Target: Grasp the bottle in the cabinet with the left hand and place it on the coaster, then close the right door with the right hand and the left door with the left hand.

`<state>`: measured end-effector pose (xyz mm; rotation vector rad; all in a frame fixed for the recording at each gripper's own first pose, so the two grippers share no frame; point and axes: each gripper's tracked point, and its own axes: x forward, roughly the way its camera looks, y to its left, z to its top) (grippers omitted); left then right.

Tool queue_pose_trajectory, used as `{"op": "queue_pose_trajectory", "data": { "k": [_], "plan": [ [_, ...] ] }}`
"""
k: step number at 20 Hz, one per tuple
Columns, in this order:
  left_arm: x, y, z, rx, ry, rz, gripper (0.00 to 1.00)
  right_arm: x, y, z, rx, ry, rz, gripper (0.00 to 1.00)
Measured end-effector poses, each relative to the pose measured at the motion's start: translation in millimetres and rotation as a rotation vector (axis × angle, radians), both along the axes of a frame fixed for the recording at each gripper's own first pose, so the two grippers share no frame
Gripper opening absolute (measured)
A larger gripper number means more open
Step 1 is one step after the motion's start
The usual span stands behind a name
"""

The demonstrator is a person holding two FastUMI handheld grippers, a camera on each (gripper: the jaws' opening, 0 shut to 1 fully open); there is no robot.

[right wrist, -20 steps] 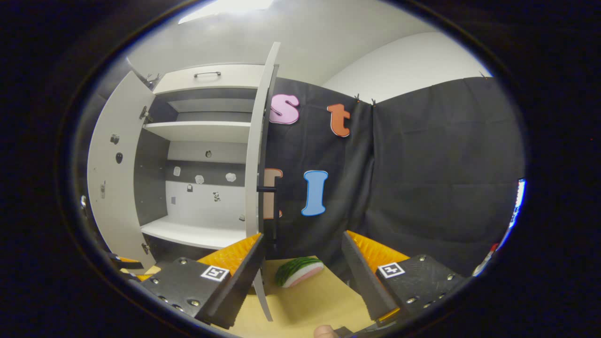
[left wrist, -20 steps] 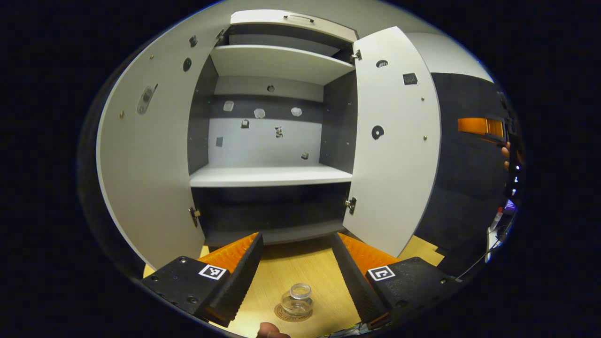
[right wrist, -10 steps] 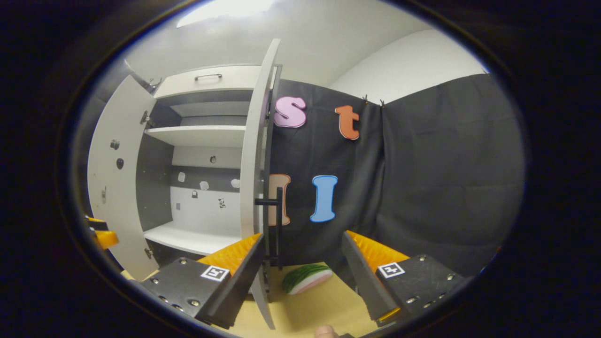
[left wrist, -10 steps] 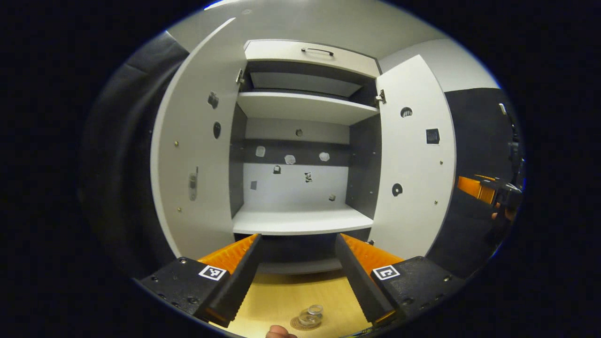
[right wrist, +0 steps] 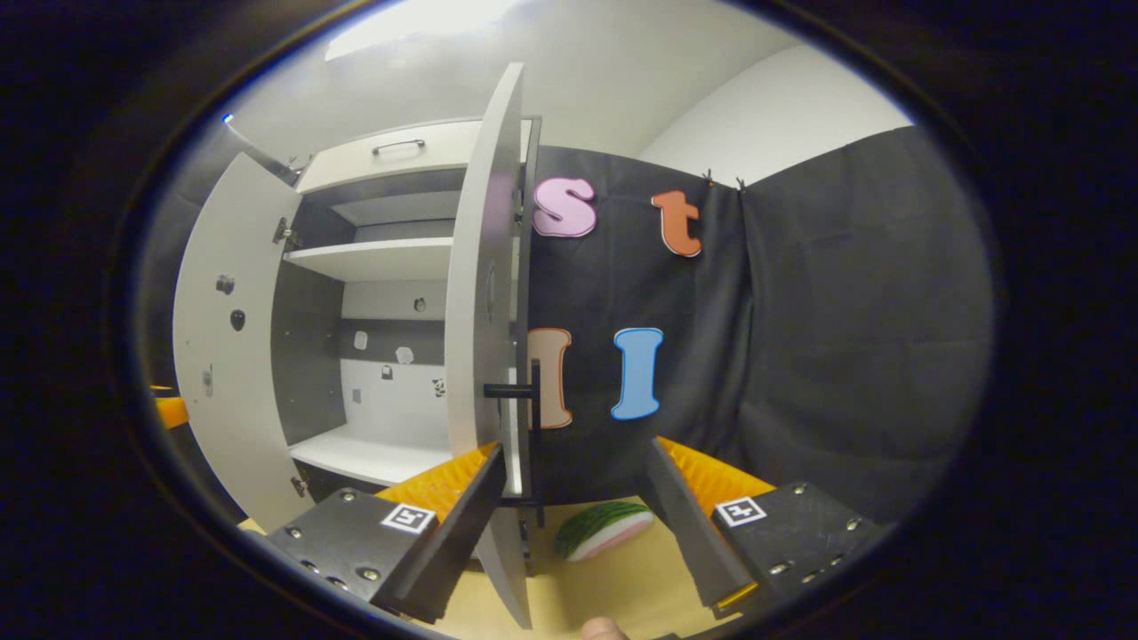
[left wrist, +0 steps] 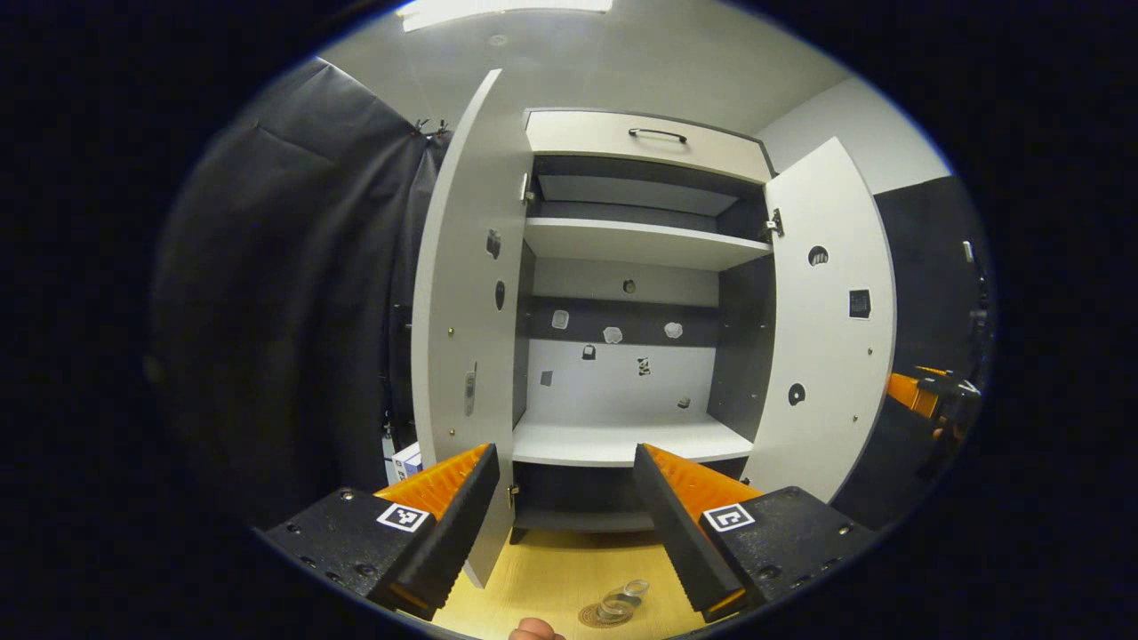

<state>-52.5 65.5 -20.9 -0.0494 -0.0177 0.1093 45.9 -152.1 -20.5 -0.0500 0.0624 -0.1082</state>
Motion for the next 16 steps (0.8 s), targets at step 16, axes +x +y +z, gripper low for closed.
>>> {"op": "queue_pose_trajectory", "data": {
  "k": [16],
  "plan": [
    [-26, 60, -7, -0.061, 0.0, 0.159, 0.97, 32, 114, -13, 0.067, 0.035, 0.3, 0.99]
  ]
}}
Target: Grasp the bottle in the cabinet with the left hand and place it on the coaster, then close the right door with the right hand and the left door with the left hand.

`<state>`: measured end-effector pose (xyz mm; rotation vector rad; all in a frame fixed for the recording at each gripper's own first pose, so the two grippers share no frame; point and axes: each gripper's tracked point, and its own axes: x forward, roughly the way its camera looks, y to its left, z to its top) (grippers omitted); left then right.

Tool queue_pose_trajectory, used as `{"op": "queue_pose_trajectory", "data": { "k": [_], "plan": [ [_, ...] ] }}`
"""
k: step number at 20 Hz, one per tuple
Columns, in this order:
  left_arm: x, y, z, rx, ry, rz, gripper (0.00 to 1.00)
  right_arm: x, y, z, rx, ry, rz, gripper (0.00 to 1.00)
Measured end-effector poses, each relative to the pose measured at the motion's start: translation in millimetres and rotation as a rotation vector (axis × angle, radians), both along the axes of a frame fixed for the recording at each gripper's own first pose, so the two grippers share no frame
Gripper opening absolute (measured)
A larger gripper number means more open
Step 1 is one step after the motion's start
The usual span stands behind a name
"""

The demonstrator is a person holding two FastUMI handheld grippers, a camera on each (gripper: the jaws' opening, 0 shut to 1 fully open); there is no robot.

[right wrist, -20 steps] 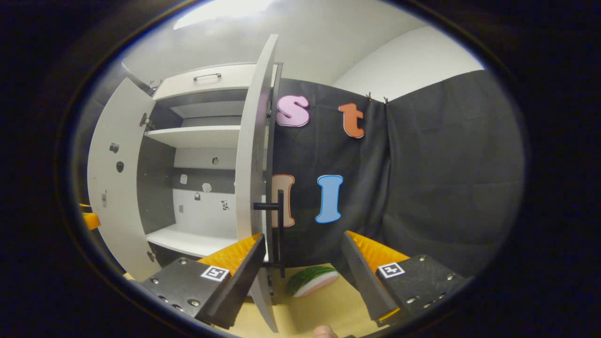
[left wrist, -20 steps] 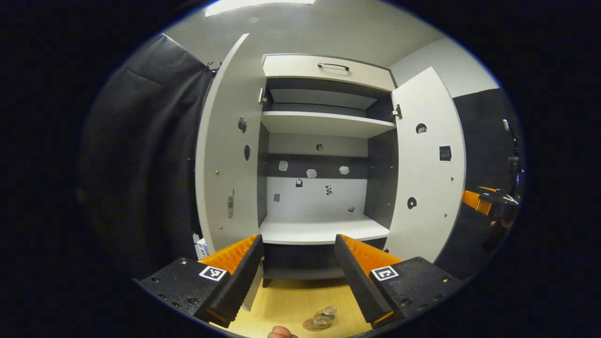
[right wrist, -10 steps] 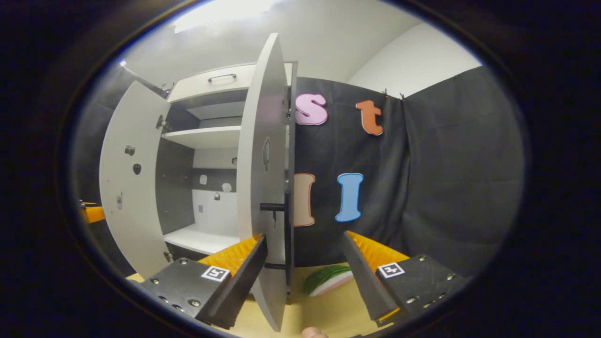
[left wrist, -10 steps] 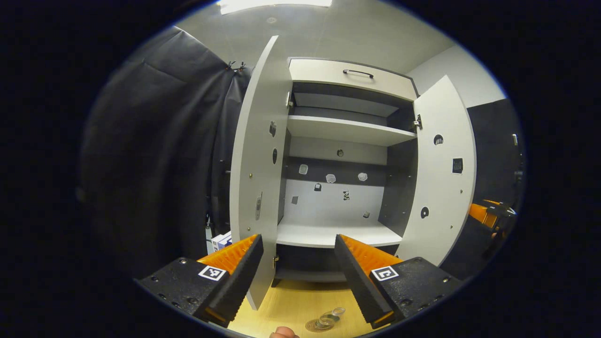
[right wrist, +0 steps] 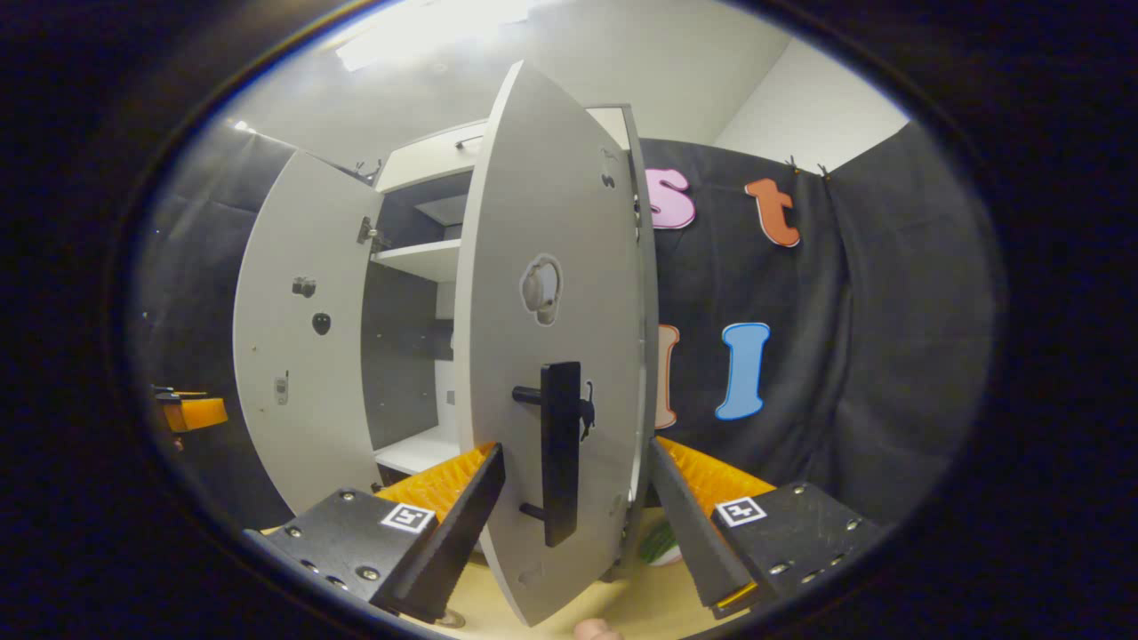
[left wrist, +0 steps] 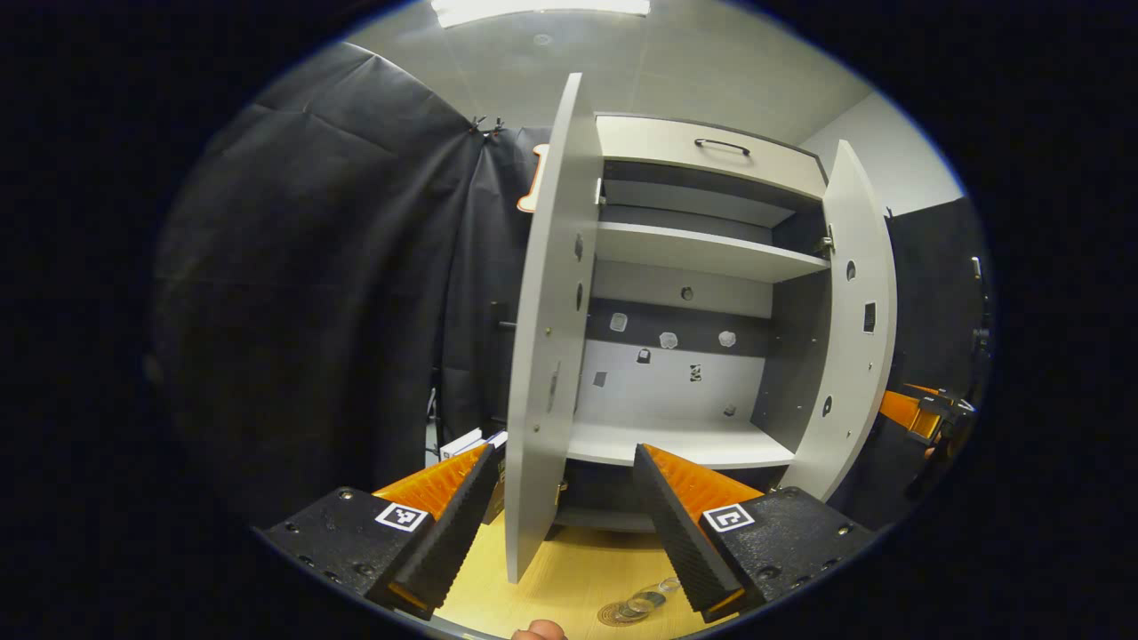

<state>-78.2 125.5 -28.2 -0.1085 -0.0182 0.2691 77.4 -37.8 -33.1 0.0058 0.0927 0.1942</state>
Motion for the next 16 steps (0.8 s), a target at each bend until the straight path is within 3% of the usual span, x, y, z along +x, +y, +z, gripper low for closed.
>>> {"op": "queue_pose_trajectory", "data": {
  "k": [5, 14, 16],
  "plan": [
    [-17, 19, -3, -0.008, -0.001, 0.058, 0.96, 12, 36, -7, 0.034, 0.015, 0.094, 0.99],
    [-27, 37, -6, -0.016, -0.004, 0.123, 1.0, 45, 68, -5, -0.003, -0.014, 0.139, 0.99],
    [-26, 40, -10, -0.018, 0.002, 0.133, 0.93, 50, 71, -4, -0.029, -0.035, 0.138, 0.99]
  ]
}}
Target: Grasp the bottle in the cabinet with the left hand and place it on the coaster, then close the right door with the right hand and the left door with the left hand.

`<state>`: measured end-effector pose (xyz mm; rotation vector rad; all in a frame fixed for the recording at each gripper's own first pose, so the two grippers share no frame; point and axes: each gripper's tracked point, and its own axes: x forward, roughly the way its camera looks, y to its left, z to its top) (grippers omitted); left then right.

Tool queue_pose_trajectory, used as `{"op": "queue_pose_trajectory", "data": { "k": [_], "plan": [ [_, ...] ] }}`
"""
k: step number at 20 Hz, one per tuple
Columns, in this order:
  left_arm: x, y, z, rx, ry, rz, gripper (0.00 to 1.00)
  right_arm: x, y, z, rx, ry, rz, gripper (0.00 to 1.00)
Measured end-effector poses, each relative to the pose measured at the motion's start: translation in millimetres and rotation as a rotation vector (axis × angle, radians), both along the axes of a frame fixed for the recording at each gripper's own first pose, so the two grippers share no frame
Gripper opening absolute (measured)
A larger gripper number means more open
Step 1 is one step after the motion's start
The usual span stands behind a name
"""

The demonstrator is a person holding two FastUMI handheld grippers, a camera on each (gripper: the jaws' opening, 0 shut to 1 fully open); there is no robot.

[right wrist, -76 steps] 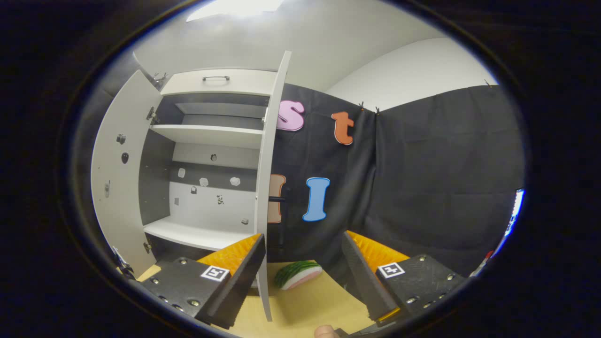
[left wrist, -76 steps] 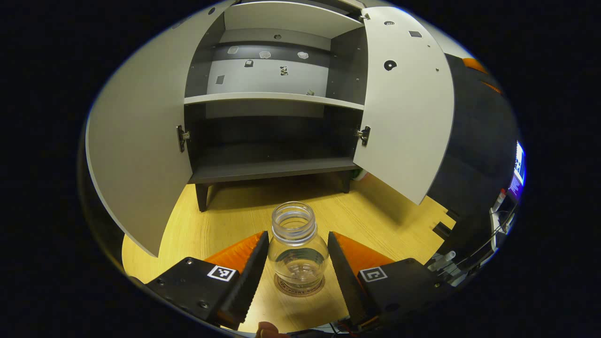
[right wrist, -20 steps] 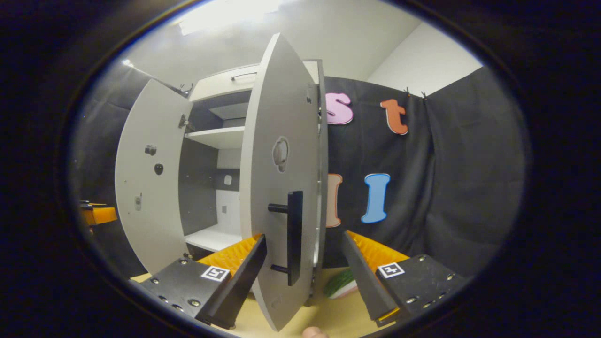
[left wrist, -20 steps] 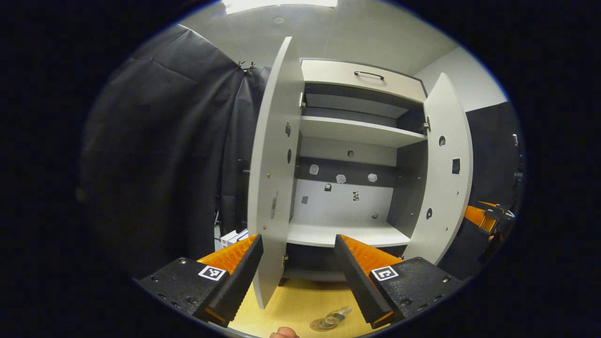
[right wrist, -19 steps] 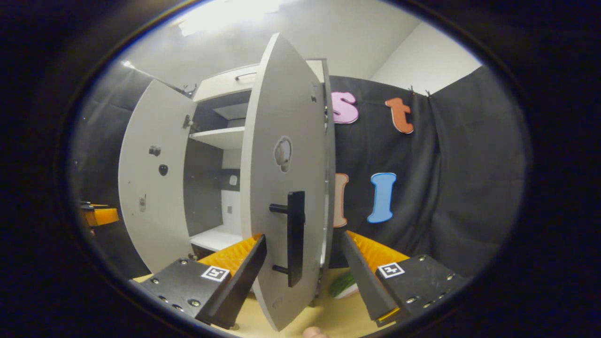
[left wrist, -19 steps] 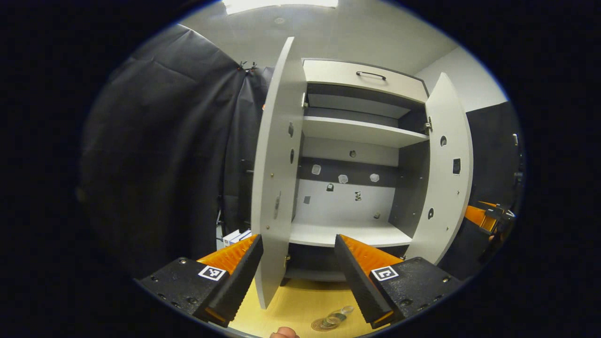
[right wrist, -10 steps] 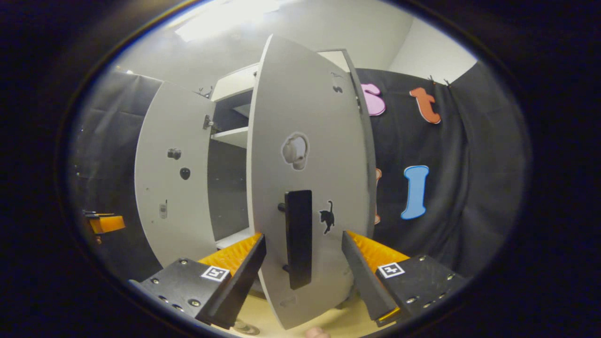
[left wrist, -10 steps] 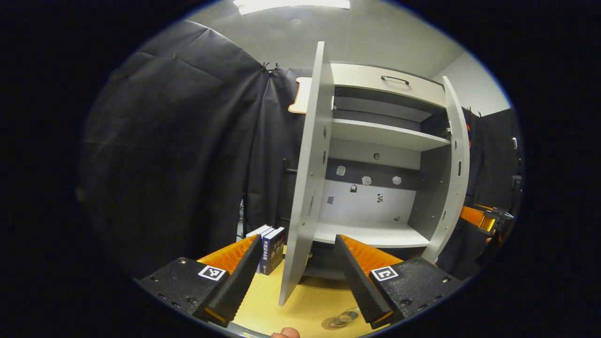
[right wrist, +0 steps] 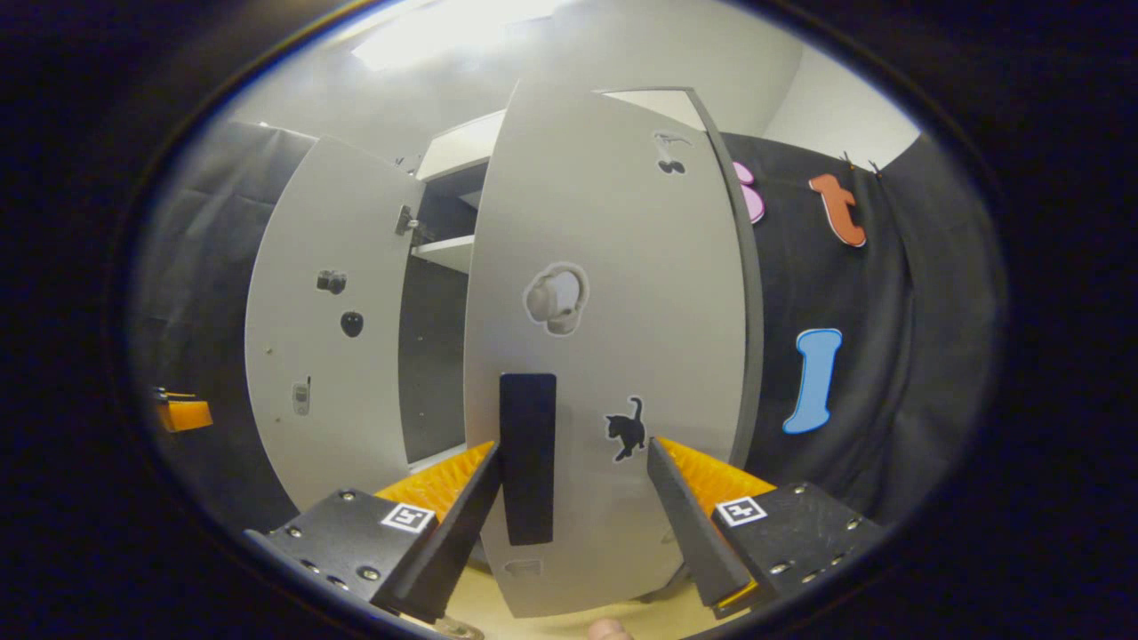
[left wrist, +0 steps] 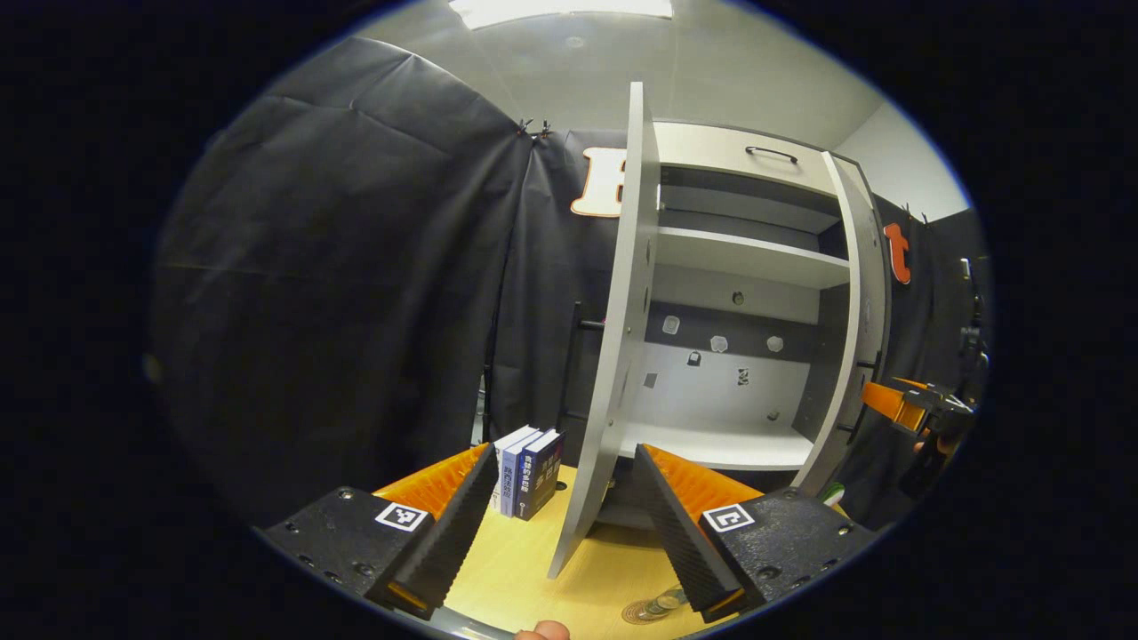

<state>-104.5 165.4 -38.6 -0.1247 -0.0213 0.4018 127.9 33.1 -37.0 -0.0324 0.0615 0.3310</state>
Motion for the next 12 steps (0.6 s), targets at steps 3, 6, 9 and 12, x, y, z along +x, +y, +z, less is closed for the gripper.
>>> {"op": "queue_pose_trajectory", "data": {
  "k": [3, 6, 9, 12],
  "plan": [
    [-1, 5, -7, -0.003, 0.013, 0.018, 0.96, 5, 5, -2, -0.001, -0.001, 0.0, 1.0],
    [-2, 8, -12, -0.009, 0.02, 0.034, 0.93, 12, 10, -4, 0.011, 0.009, -0.002, 1.0],
    [-5, 11, -15, -0.006, 0.023, 0.046, 0.93, 18, 16, -7, 0.02, 0.015, -0.008, 0.97],
    [-14, 23, -15, -0.002, 0.023, 0.052, 0.94, 25, 21, -10, 0.03, 0.025, -0.019, 1.0]
  ]
}}
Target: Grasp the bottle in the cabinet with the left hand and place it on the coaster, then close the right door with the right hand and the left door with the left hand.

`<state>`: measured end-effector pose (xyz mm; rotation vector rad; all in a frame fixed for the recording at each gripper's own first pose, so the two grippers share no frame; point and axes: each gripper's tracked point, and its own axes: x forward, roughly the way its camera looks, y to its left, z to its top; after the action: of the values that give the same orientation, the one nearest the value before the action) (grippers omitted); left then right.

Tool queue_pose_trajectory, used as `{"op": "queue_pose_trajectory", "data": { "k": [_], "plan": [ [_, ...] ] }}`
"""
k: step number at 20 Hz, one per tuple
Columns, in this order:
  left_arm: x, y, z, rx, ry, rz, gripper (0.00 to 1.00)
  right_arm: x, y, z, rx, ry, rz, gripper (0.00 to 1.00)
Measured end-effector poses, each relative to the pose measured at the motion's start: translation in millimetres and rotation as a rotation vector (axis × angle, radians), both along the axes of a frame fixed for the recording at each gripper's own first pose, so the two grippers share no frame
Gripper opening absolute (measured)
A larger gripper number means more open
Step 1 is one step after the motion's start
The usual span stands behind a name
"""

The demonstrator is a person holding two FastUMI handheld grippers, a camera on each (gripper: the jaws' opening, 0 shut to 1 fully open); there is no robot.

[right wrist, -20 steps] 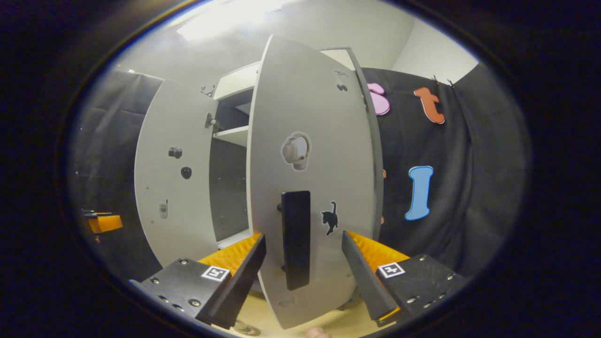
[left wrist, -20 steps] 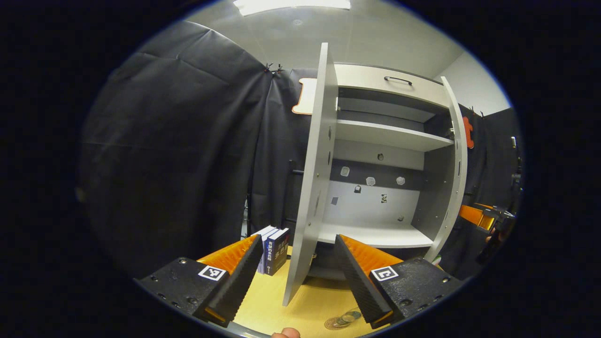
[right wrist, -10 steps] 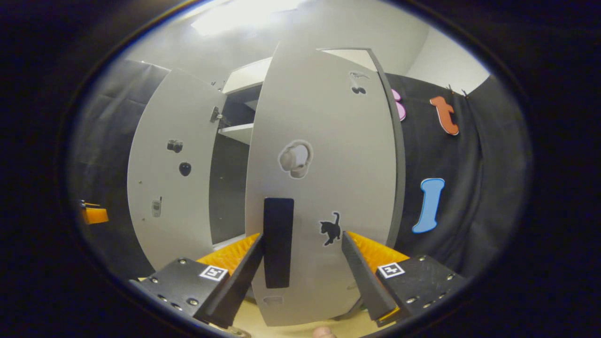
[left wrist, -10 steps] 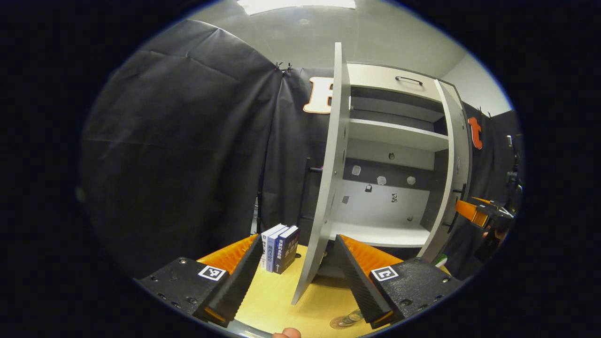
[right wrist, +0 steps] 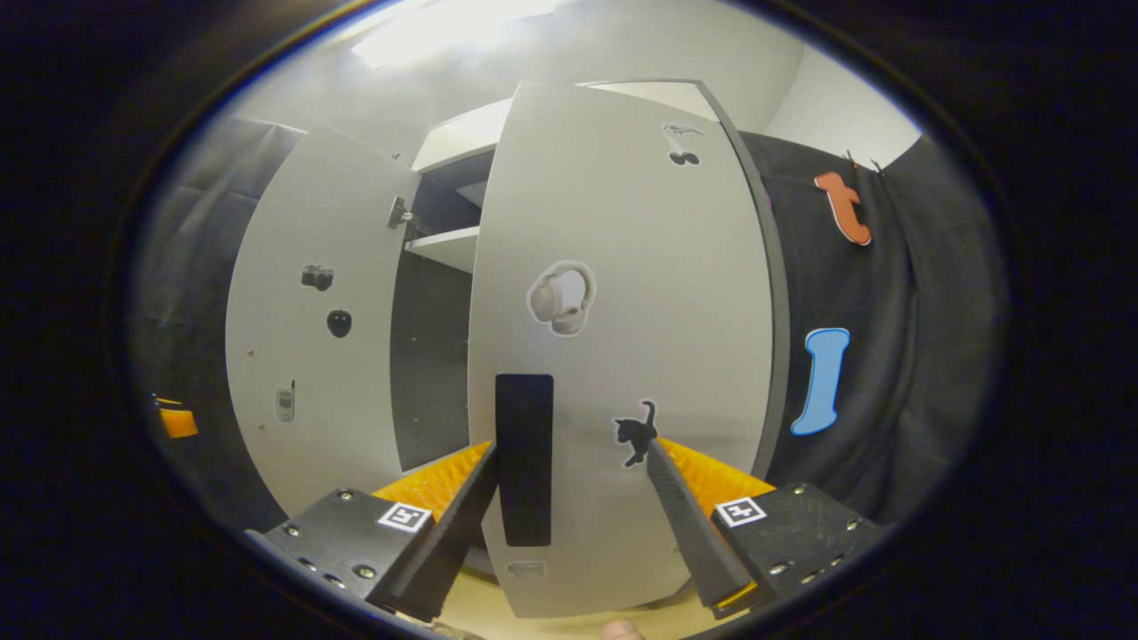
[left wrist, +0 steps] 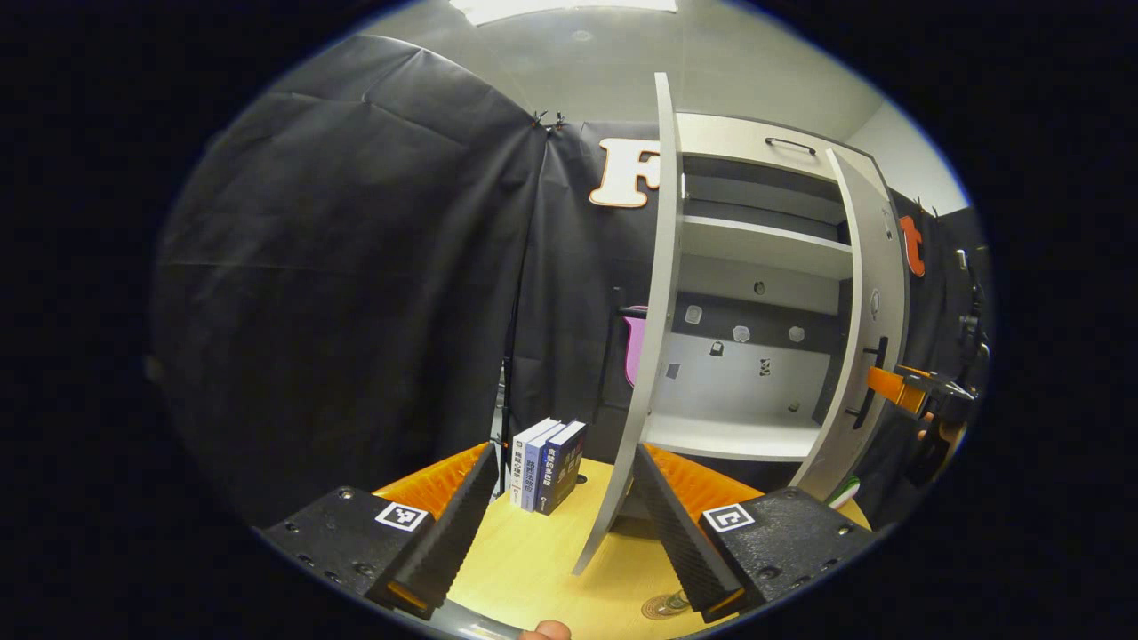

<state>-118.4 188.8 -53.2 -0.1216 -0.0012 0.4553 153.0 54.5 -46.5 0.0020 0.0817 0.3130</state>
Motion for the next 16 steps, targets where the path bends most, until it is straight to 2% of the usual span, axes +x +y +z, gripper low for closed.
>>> {"op": "queue_pose_trajectory", "data": {
  "k": [1, 3, 4, 7, 8, 10, 11, 15, 16],
  "plan": [
    [-4, 3, 1, 0.001, -0.002, 0.002, 0.94, 2, 2, -2, 0.003, 0.009, -0.006, 0.97],
    [-3, 7, 0, 0.001, -0.003, 0.002, 0.94, 6, 4, -4, 0.0, 0.015, -0.023, 1.0],
    [0, 9, -1, 0.001, -0.002, 0.001, 0.97, 9, 6, -4, -0.005, 0.014, -0.033, 1.0],
    [5, 17, -4, 0.008, 0.005, 0.003, 0.97, 19, 11, -9, -0.015, 0.025, -0.068, 0.97],
    [7, 22, -4, 0.011, 0.007, 0.005, 0.93, 23, 12, -12, -0.011, 0.032, -0.079, 0.97],
    [10, 29, -5, 0.012, 0.009, 0.003, 0.97, 30, 14, -15, 0.002, 0.045, -0.1, 0.97],
    [12, 33, -5, 0.01, 0.009, 0.004, 0.94, 32, 15, -17, 0.005, 0.049, -0.109, 1.0],
    [20, 46, -4, 0.004, 0.002, 0.002, 0.94, 44, 20, -20, -0.007, 0.042, -0.135, 1.0],
    [21, 49, -5, 0.008, 0.003, 0.004, 0.97, 47, 22, -19, -0.009, 0.035, -0.141, 0.97]
  ]
}}
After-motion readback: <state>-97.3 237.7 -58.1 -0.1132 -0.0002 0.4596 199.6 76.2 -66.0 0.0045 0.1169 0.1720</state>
